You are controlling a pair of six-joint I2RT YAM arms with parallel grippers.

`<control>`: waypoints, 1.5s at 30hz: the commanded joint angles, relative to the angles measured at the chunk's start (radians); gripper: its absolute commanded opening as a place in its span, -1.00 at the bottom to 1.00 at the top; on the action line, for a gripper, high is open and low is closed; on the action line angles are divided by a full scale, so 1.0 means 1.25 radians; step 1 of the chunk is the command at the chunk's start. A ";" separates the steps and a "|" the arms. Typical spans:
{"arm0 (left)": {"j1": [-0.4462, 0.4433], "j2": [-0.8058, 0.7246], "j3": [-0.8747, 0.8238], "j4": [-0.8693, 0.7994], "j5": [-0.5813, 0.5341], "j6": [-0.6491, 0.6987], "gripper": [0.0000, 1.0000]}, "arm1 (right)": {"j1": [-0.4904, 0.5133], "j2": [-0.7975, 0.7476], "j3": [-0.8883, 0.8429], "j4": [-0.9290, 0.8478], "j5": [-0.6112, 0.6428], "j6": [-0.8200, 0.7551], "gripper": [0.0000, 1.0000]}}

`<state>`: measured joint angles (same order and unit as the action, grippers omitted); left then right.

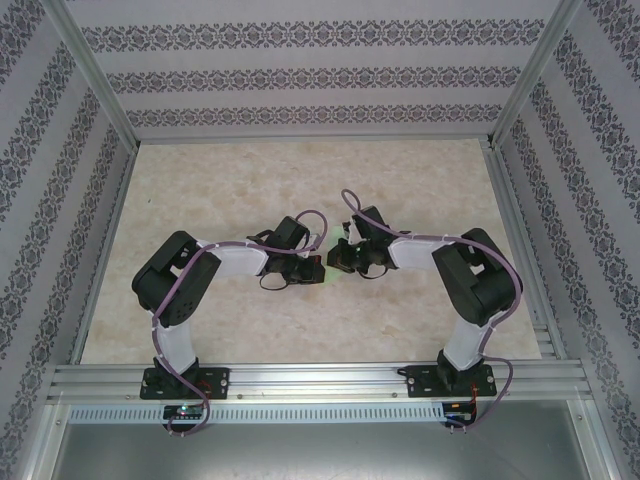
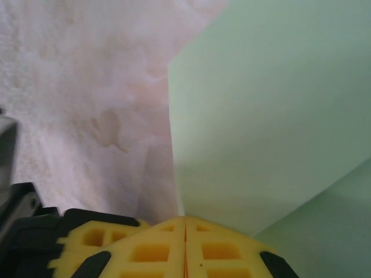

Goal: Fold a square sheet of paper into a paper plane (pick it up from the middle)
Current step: Fourth fold the wing at the center of the table.

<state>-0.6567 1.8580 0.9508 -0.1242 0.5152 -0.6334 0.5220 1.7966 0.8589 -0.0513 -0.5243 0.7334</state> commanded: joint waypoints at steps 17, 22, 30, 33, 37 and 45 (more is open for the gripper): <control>0.001 -0.011 -0.002 0.077 -0.023 -0.030 -0.98 | 0.002 0.045 0.016 -0.015 0.014 -0.016 -0.87; 0.001 0.009 -0.009 0.022 -0.052 -0.023 -1.00 | -0.002 0.050 0.014 -0.012 0.007 -0.017 -0.87; -0.004 0.013 -0.035 -0.083 -0.068 -0.008 -1.00 | -0.045 0.070 0.031 -0.018 0.016 -0.076 -0.87; -0.004 0.013 -0.037 -0.119 -0.079 -0.003 -1.00 | -0.081 0.083 0.038 -0.004 0.017 -0.107 -0.87; -0.007 0.011 -0.037 -0.139 -0.082 -0.002 -1.00 | -0.130 0.104 0.051 0.024 0.002 -0.130 -0.86; -0.008 0.012 -0.038 -0.143 -0.077 -0.001 -1.00 | -0.191 0.154 0.117 0.008 0.001 -0.148 -0.85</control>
<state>-0.6605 1.8534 0.9421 -0.0975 0.4644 -0.6563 0.3439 1.9385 0.9688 -0.0677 -0.6903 0.6022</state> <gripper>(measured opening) 0.062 0.074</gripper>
